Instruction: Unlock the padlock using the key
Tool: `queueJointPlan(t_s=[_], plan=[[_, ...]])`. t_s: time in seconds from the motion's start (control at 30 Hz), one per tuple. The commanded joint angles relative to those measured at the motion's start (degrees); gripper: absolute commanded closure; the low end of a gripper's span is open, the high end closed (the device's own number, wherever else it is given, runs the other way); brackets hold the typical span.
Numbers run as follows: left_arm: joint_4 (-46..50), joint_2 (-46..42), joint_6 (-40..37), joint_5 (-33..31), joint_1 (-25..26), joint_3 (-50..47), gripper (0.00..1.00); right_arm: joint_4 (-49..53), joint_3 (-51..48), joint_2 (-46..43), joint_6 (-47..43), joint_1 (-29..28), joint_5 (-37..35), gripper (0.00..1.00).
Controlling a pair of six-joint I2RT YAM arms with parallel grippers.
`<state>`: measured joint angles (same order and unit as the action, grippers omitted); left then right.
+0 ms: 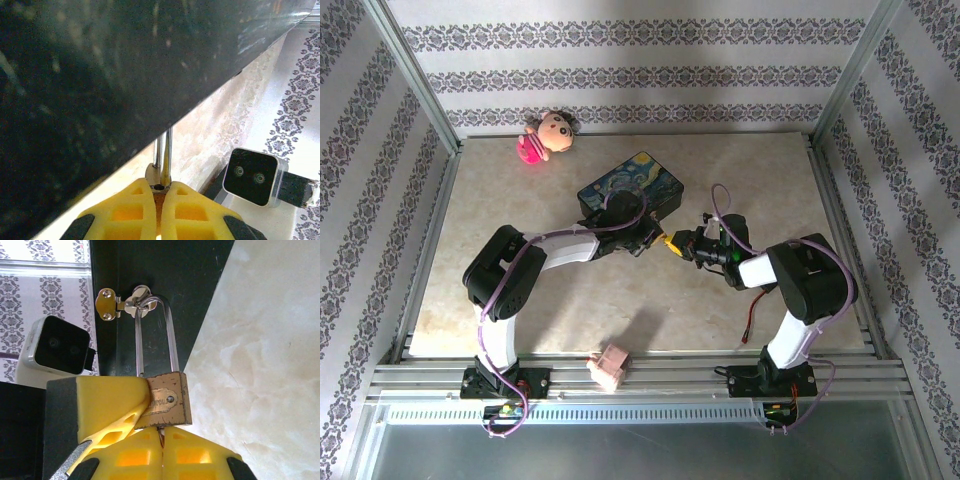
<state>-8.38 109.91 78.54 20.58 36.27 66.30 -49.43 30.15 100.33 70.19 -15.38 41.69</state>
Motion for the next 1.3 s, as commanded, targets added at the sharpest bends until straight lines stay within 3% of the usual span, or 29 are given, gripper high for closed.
queueJointPlan(t_s=[0.0,0.2,0.33,0.4,0.53,0.6,0.67,0.83,1.27], plan=[[4.9,-2.0,1.7,5.5,0.7,-2.2,0.86,0.2,-0.8,1.3,1.5,2.1,-10.8,1.00],[4.9,-2.1,2.0,5.7,0.6,-2.8,0.60,-0.2,-0.9,1.4,2.0,1.9,-12.5,1.00],[4.5,-2.5,2.2,5.3,0.6,-3.2,0.53,-0.4,-0.8,1.4,2.2,1.8,-12.6,1.00],[4.2,-2.9,2.1,5.1,0.4,-3.4,0.32,-0.4,-0.4,1.6,2.1,1.6,-12.0,1.00],[5.6,-4.6,-0.9,4.3,0.3,-2.9,0.01,1.6,1.1,0.9,-0.1,0.8,-10.9,1.00],[7.1,-5.8,-3.2,3.6,0.2,-2.4,0.01,3.2,1.9,0.2,-1.5,-0.3,-11.3,1.00],[8.0,-7.2,-4.9,2.7,0.1,-2.1,0.01,6.4,3.2,-0.9,-3.7,-1.4,-12.0,0.85],[8.4,-11.1,-8.6,0.7,-0.2,-2.1,0.01,16.4,5.2,-4.3,-9.3,-3.0,-15.2,0.73],[19.7,-21.7,-21.8,-12.6,-2.1,-1.2,0.01,37.8,8.1,-16.1,-23.6,-2.9,-23.5,0.68]])
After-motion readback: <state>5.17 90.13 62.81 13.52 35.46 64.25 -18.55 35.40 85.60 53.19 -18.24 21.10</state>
